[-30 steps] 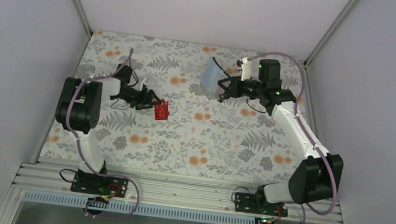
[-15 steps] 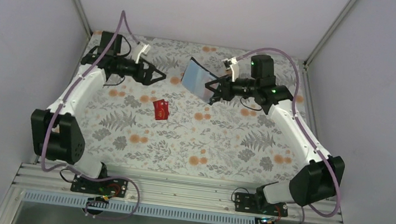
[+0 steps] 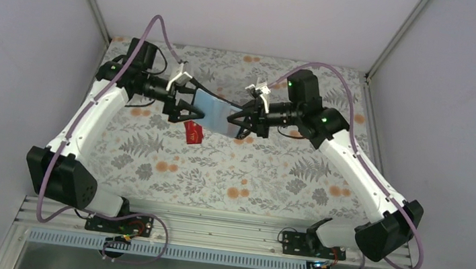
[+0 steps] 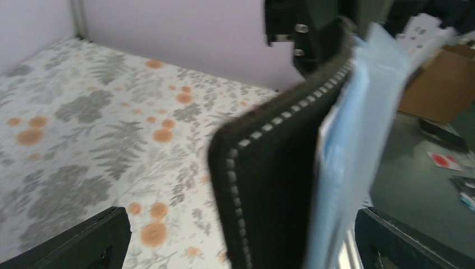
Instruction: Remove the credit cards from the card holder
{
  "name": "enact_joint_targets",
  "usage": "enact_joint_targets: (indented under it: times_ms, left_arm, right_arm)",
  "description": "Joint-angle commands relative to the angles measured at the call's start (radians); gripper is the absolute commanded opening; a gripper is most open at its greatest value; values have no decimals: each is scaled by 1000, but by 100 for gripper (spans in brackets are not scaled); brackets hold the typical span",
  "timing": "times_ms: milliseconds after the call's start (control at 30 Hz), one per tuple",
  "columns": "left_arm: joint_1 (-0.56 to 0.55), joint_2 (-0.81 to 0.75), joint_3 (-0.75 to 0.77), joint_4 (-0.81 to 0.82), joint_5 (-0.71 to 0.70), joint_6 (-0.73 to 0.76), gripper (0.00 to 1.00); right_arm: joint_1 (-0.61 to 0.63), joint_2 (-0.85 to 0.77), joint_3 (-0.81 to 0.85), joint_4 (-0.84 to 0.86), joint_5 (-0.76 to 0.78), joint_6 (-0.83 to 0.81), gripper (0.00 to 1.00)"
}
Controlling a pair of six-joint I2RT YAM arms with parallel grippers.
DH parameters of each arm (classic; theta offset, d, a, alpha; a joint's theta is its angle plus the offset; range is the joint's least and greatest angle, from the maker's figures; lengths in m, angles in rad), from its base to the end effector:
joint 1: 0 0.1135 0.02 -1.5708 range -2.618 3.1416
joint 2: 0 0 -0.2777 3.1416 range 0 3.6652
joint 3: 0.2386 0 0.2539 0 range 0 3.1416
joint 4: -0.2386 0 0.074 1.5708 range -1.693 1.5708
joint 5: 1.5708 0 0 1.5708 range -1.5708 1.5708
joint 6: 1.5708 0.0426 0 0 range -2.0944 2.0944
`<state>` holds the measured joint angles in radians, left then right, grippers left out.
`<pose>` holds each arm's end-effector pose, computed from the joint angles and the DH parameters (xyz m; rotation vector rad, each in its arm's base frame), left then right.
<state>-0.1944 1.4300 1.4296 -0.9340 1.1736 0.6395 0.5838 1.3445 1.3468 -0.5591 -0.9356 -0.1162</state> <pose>0.2686 -0.0929 0.3756 1.2281 1.6752 -1.1684 0.2219 0.1877 0.3922 -1.2376 1.7205 1.2654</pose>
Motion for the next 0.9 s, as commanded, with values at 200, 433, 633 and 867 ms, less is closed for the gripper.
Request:
enact_joint_targets:
  times_ms: [200, 433, 633, 867]
  left_arm:
    - [-53, -2, 80, -344, 278, 418, 4]
    - [-52, -82, 79, -115, 103, 103, 2]
    - [-52, -104, 100, -118, 152, 87, 2]
    - [-52, -100, 95, -114, 153, 92, 2]
  right_arm:
    - [6, -11, 35, 51, 25, -14, 4]
    - [-74, -142, -101, 175, 83, 61, 66]
    - [-155, -187, -228, 266, 8, 90, 69]
    - [-154, -183, -229, 326, -27, 118, 79]
